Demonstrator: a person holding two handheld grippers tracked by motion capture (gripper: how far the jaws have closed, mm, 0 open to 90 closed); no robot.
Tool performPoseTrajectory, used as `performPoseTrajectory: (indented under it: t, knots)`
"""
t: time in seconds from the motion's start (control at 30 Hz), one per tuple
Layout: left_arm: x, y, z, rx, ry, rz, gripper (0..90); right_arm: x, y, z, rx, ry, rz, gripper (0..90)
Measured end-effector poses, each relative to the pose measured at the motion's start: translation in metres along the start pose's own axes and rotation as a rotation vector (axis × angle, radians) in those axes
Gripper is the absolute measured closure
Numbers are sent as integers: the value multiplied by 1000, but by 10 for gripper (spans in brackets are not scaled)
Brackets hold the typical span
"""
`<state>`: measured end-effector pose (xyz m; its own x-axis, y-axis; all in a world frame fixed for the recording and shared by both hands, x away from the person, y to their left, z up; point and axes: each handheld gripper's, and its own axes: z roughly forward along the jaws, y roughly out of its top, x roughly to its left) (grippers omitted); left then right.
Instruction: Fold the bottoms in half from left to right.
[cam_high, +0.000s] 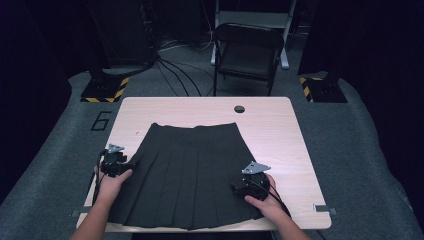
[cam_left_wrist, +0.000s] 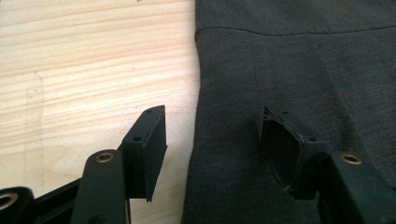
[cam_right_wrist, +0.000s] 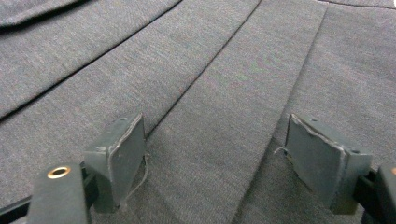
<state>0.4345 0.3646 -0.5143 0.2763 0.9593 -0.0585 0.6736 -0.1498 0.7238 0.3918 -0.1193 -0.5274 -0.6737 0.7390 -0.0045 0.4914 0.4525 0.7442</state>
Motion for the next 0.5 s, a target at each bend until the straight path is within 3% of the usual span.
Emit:
performPoseTrajectory:
  t: [0.03,0.17,0.3,0.5]
  knots:
    - [-1,0,1,2,-2,-1,409,-2,0,0,-4,2,-19,198]
    - [-4,0,3,3,0,-2,412,-1,0,0,-3,2,-16,198]
    - [-9,-1,5,8,7,30,418,-1,0,0,-3,2,-10,198]
    - [-12,-3,6,-16,2,13,434,0,0,0,-4,0,-6,198]
